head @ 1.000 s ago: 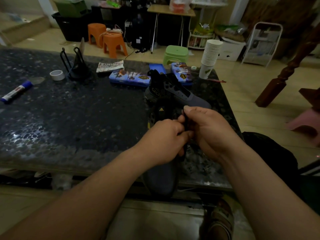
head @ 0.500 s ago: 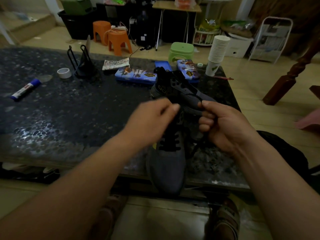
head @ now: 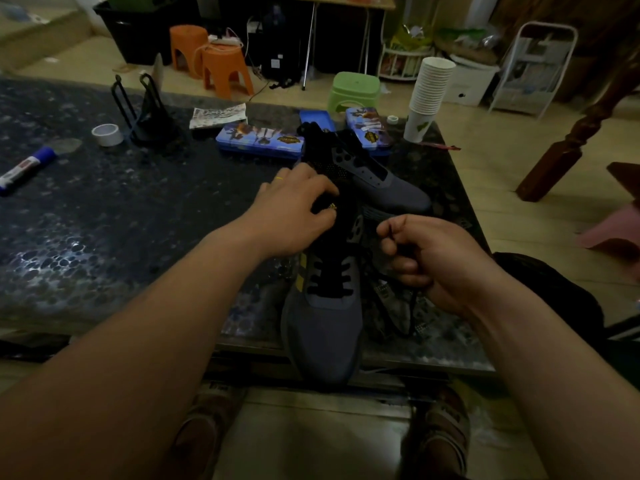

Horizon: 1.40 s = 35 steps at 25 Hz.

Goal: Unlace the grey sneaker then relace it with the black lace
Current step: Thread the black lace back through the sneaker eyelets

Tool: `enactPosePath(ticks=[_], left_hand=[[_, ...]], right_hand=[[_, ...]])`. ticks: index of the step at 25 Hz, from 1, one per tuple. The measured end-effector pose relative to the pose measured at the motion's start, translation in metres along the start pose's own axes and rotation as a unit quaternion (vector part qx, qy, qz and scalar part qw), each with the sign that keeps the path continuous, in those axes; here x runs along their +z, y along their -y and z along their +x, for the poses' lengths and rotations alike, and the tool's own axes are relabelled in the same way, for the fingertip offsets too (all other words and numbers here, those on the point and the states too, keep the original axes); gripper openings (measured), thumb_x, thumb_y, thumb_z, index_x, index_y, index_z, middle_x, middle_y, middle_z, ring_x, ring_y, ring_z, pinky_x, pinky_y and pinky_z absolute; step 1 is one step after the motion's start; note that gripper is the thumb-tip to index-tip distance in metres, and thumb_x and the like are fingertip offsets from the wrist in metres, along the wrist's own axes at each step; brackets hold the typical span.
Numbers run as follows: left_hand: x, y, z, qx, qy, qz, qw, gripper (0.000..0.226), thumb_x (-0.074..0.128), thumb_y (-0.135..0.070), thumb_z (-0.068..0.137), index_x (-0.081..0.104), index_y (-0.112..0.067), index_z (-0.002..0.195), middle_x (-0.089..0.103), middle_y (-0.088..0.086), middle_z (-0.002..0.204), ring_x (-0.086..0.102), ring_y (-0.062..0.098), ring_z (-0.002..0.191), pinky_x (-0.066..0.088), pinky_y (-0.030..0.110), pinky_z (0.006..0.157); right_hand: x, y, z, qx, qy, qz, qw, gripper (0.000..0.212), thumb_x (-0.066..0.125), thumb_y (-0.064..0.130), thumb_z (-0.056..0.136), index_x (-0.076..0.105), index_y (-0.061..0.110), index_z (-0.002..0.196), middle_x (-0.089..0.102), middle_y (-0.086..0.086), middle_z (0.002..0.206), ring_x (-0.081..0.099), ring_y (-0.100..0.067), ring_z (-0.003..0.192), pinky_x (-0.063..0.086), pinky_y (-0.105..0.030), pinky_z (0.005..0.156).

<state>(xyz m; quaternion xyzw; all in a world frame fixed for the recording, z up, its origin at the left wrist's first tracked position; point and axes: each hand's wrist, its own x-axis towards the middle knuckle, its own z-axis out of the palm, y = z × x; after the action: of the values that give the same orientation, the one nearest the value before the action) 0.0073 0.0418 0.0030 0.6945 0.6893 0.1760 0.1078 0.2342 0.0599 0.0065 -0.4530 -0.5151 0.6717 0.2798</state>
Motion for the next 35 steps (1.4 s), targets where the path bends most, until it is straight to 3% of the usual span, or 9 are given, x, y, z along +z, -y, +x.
enactPosePath(ticks=[3, 5, 8, 10, 13, 19, 23, 27, 35], left_hand=[[0.003, 0.000, 0.002, 0.000, 0.047, 0.025, 0.999, 0.045, 0.057, -0.054, 0.099, 0.056, -0.029, 0.137, 0.044, -0.001, 0.127, 0.039, 0.026, 0.125, 0.036, 0.049, 0.108], [0.000, 0.001, 0.003, 0.007, 0.053, -0.011, 0.998, 0.036, 0.063, -0.054, 0.096, 0.059, -0.030, 0.122, 0.046, -0.002, 0.117, 0.044, 0.026, 0.118, 0.041, 0.048, 0.102], [-0.003, 0.002, 0.003, 0.026, 0.043, -0.152, 0.987, 0.017, 0.067, -0.042, 0.097, 0.059, -0.027, 0.098, 0.059, 0.001, 0.097, 0.058, 0.017, 0.091, 0.048, 0.044, 0.085], [-0.003, 0.000, 0.001, 0.028, 0.068, -0.219, 0.973, 0.014, 0.065, -0.030, 0.101, 0.057, -0.020, 0.098, 0.066, 0.009, 0.095, 0.059, 0.015, 0.083, 0.050, 0.040, 0.079], [0.000, 0.004, 0.002, -0.001, 0.102, -0.295, 0.950, 0.016, 0.063, -0.024, 0.103, 0.057, -0.009, 0.102, 0.066, 0.017, 0.097, 0.058, 0.019, 0.084, 0.047, 0.040, 0.079], [0.004, 0.008, 0.003, -0.010, 0.120, -0.387, 0.914, 0.012, 0.065, -0.023, 0.100, 0.058, -0.014, 0.097, 0.060, 0.012, 0.093, 0.055, 0.021, 0.087, 0.044, 0.040, 0.081], [0.007, 0.008, 0.005, -0.020, 0.105, -0.396, 0.912, 0.011, 0.063, -0.019, 0.103, 0.057, -0.015, 0.094, 0.061, 0.006, 0.085, 0.056, 0.017, 0.081, 0.044, 0.038, 0.078], [0.010, 0.003, 0.004, -0.007, 0.107, -0.369, 0.923, 0.012, 0.064, -0.022, 0.102, 0.057, -0.014, 0.096, 0.058, 0.010, 0.084, 0.052, 0.018, 0.078, 0.041, 0.037, 0.074], [0.012, 0.004, 0.003, -0.011, 0.099, -0.364, 0.926, 0.034, 0.068, -0.037, 0.093, 0.058, -0.006, 0.102, 0.060, 0.012, 0.085, 0.053, 0.021, 0.078, 0.042, 0.041, 0.074]], right_hand=[[0.002, -0.001, 0.001, -0.017, 0.021, -0.070, 0.997, 0.022, 0.049, 0.019, 0.108, 0.063, 0.008, 0.096, 0.043, 0.002, 0.062, 0.028, -0.007, 0.044, 0.018, -0.019, 0.039], [0.004, -0.004, 0.001, -0.044, 0.021, -0.097, 0.994, 0.018, 0.051, 0.018, 0.108, 0.063, 0.008, 0.100, 0.057, -0.005, 0.069, 0.032, -0.007, 0.045, 0.024, -0.018, 0.039], [0.001, -0.006, -0.003, -0.063, 0.018, -0.104, 0.992, 0.016, 0.052, 0.012, 0.107, 0.060, 0.012, 0.120, 0.077, -0.008, 0.098, 0.043, -0.010, 0.048, 0.036, -0.018, 0.044], [-0.001, -0.009, -0.005, -0.060, 0.010, -0.100, 0.993, 0.016, 0.053, 0.010, 0.106, 0.062, 0.009, 0.119, 0.078, -0.006, 0.103, 0.049, -0.011, 0.053, 0.039, -0.016, 0.045], [0.003, -0.017, -0.003, -0.080, -0.013, -0.109, 0.991, 0.013, 0.062, 0.013, 0.102, 0.072, 0.008, 0.107, 0.076, -0.002, 0.088, 0.056, -0.011, 0.065, 0.044, -0.014, 0.054], [0.010, -0.025, 0.001, -0.191, -0.058, -0.350, 0.915, 0.011, 0.068, 0.026, 0.099, 0.074, 0.026, 0.090, 0.072, 0.009, 0.081, 0.065, -0.002, 0.075, 0.052, -0.021, 0.067], [0.008, -0.024, 0.001, -0.206, -0.062, -0.426, 0.879, 0.012, 0.067, 0.029, 0.098, 0.071, 0.027, 0.087, 0.069, 0.011, 0.083, 0.062, -0.004, 0.079, 0.053, -0.029, 0.072], [0.008, -0.022, 0.000, -0.236, -0.055, -0.449, 0.860, 0.011, 0.066, 0.030, 0.098, 0.069, 0.027, 0.088, 0.064, 0.010, 0.087, 0.059, -0.007, 0.083, 0.053, -0.040, 0.079], [0.011, -0.017, -0.002, -0.263, -0.030, -0.512, 0.817, 0.010, 0.063, 0.029, 0.099, 0.064, 0.027, 0.090, 0.054, 0.009, 0.085, 0.053, -0.010, 0.081, 0.049, -0.039, 0.072]])
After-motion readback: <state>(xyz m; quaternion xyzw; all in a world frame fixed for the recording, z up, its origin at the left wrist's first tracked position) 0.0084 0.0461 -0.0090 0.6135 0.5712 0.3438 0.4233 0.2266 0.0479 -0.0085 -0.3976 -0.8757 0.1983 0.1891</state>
